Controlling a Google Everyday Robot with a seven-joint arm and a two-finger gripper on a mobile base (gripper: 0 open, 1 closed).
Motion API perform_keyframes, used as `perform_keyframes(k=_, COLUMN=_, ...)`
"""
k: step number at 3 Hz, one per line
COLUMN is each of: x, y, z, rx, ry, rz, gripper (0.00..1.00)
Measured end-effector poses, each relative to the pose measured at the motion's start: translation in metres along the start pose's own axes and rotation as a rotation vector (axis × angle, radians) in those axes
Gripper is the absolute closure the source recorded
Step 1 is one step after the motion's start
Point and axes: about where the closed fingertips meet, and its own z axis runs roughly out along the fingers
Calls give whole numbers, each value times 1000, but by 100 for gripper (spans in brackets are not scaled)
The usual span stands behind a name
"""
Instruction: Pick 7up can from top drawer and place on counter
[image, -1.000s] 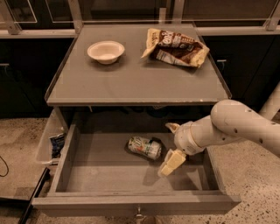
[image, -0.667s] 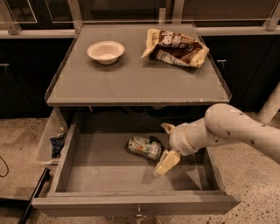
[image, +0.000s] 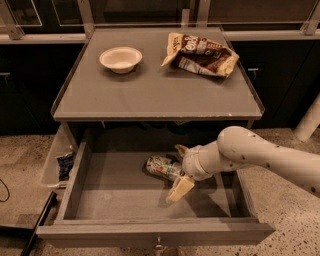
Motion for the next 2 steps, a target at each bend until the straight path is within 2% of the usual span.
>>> perform_keyframes(k=1, x=0, y=-6, z=13, rx=12, ry=2, rz=6, gripper=0)
perform_keyframes(k=2, x=-1, y=-6, z=13, rx=12, ry=2, rz=6, gripper=18)
